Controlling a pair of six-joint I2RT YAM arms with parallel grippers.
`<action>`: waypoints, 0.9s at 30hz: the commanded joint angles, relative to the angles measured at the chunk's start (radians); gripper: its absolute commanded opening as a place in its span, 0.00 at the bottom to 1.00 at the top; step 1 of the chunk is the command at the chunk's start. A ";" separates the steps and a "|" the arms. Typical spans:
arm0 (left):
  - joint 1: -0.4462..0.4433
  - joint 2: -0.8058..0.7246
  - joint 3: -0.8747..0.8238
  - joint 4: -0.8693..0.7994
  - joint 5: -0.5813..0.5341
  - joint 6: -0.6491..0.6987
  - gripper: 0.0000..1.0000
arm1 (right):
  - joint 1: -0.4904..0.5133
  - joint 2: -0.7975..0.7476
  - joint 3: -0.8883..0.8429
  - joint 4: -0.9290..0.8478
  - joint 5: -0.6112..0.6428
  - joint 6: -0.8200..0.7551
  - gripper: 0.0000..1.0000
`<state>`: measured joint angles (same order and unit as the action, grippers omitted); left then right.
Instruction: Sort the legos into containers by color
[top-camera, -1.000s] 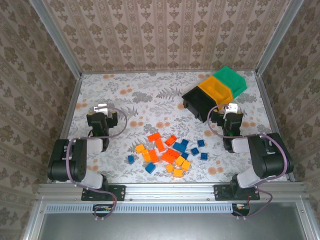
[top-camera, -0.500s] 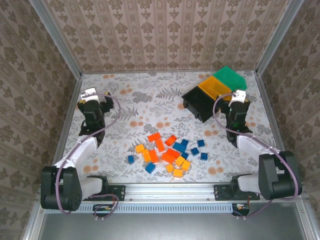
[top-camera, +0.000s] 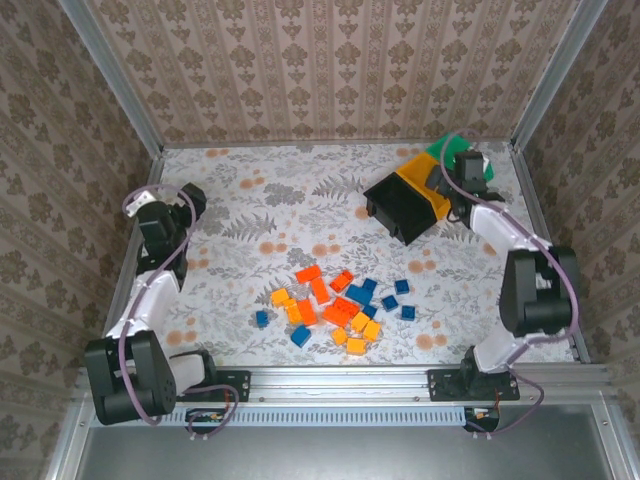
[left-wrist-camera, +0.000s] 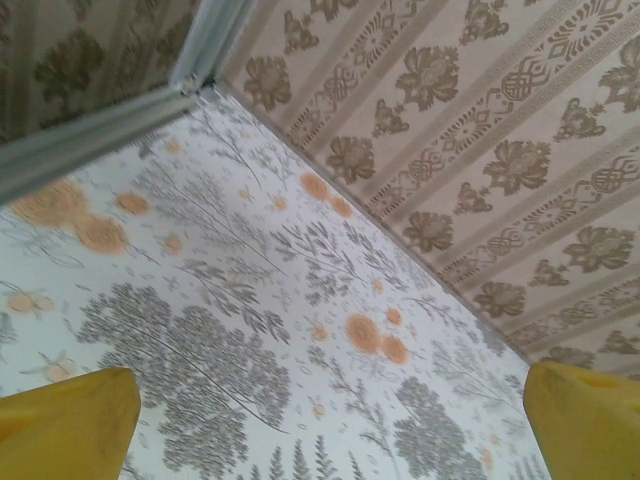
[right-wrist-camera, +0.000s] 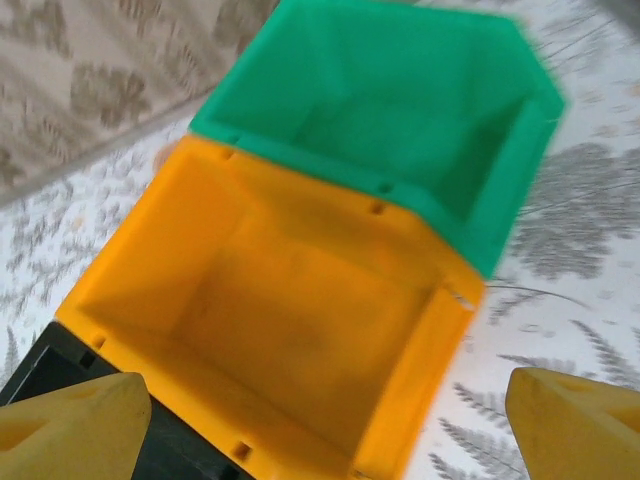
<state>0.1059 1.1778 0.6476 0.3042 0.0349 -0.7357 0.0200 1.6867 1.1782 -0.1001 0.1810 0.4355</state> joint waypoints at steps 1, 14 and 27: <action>-0.004 0.017 0.046 -0.006 0.149 -0.109 1.00 | 0.029 0.105 0.123 -0.173 -0.095 -0.092 0.93; -0.200 0.026 0.134 -0.302 0.153 -0.041 0.82 | 0.124 0.294 0.253 -0.234 -0.136 -0.081 0.81; -0.409 0.336 0.241 -0.168 0.232 -0.072 0.72 | 0.434 0.339 0.287 -0.230 0.019 0.185 0.66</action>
<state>-0.2844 1.4734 0.8242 0.0925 0.2264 -0.7944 0.4110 1.9820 1.4307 -0.2951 0.1513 0.5179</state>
